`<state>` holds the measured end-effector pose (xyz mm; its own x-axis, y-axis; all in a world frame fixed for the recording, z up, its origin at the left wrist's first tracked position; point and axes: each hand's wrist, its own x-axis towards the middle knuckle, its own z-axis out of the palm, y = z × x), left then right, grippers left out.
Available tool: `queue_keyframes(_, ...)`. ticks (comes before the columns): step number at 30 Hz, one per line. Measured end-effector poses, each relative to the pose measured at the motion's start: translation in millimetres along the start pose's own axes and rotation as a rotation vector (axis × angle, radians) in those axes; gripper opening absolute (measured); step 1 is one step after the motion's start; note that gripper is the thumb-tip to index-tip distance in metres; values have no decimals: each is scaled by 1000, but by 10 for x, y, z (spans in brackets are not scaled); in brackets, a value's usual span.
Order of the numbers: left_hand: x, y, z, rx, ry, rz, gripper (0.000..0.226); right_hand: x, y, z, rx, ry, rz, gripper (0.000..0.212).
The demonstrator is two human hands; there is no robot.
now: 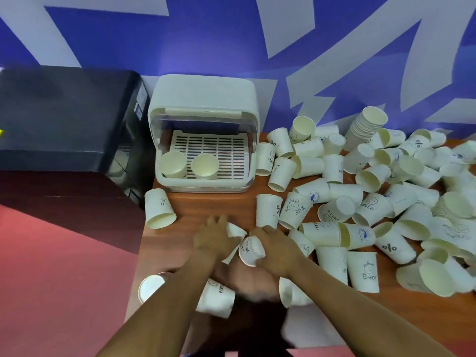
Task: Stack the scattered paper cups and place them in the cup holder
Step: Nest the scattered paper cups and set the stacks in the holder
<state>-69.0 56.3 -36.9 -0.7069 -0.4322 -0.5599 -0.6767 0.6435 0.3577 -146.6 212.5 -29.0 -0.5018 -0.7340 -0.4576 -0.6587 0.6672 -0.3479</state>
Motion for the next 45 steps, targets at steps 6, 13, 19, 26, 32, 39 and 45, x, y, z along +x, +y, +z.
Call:
queue_keyframes(6,-10,93,-38,-105,34,-36,69,-14,127,-289,79,77,14,61)
queue_keyframes(13,-285,114,-413,-310,255,58,83,11,63,-669,436,282,63,49)
queue_keyframes(19,-463,-93,-784,-317,405,74,74,34,-120,-761,549,278,42,47)
queue_keyframes(26,-550,-383,-1176,-237,482,84,82,141,-501,-830,618,271,17,98)
queue_keyframes(32,-545,-533,-1333,-207,443,94,83,248,-730,-817,638,273,13,79)
queue_keyframes(39,-408,-531,-1635,-131,509,154,74,440,-941,-964,537,349,18,67)
queue_keyframes(45,-154,-526,-1850,-121,478,179,75,750,-1074,-1073,499,417,12,84)
